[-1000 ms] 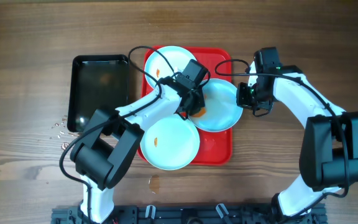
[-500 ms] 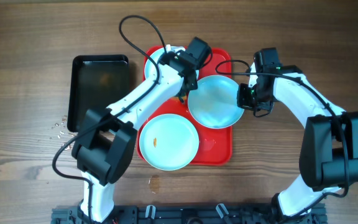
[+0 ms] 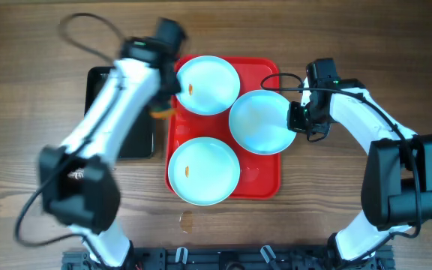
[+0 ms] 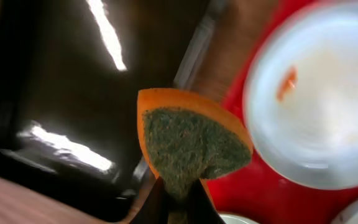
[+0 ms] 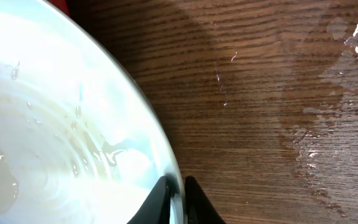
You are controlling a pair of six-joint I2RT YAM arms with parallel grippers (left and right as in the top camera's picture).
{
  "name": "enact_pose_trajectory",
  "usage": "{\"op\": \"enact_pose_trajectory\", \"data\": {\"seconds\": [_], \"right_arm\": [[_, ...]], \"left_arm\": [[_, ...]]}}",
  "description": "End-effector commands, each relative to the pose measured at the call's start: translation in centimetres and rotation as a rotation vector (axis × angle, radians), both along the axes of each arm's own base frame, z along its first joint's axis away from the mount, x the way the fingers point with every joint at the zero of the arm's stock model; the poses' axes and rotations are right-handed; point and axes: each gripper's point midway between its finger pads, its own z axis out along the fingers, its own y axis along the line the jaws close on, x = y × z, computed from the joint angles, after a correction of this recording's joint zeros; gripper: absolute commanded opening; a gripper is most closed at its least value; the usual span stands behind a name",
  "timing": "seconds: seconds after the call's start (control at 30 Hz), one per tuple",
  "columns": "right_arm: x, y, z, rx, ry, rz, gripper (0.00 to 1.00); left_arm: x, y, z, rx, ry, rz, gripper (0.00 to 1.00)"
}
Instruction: Clean dirty plates on tray and stack at the side
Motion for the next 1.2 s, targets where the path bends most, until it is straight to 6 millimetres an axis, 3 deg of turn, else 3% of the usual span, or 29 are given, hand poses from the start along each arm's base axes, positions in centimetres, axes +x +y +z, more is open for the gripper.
{"op": "enact_pose_trajectory", "data": {"seconds": [0.0, 0.1, 0.3, 0.43, 0.7, 0.8, 1.17], "right_arm": [[0.5, -0.6, 0.8, -0.027, -0.027, -0.007, 0.10], [0.6, -0.6, 1.0, -0.027, -0.034, -0.003, 0.08], [0.6, -0.5, 1.2, -0.026, -0.044, 0.027, 0.04], [0.7, -0.6, 1.9, -0.035, -0.064, 0.034, 0.04], [1.6, -1.1, 7.7, -0.292, -0.272, 0.073, 0.04], [1.6, -0.3, 11.5, -0.450, -0.408, 0.114, 0.04], [0.2, 2.8, 18.1, -0.907, -0.676, 0.227, 0.04]], "left_arm": [[-0.1, 4.9, 2.0, 0.004, -0.017, 0.006, 0.04], [-0.5, 7.4, -0.2, -0.001, 0.018, 0.036, 0.04], [-1.8, 10.0, -7.0, -0.026, 0.049, 0.033, 0.04], [-3.4, 11.4, -9.9, -0.027, 0.071, 0.073, 0.04], [-3.7, 11.8, -10.4, -0.030, 0.070, 0.086, 0.05], [-3.5, 11.8, -10.4, -0.030, 0.065, 0.086, 0.11], [-3.6, 11.8, -10.4, -0.031, 0.066, 0.086, 0.11]]}}
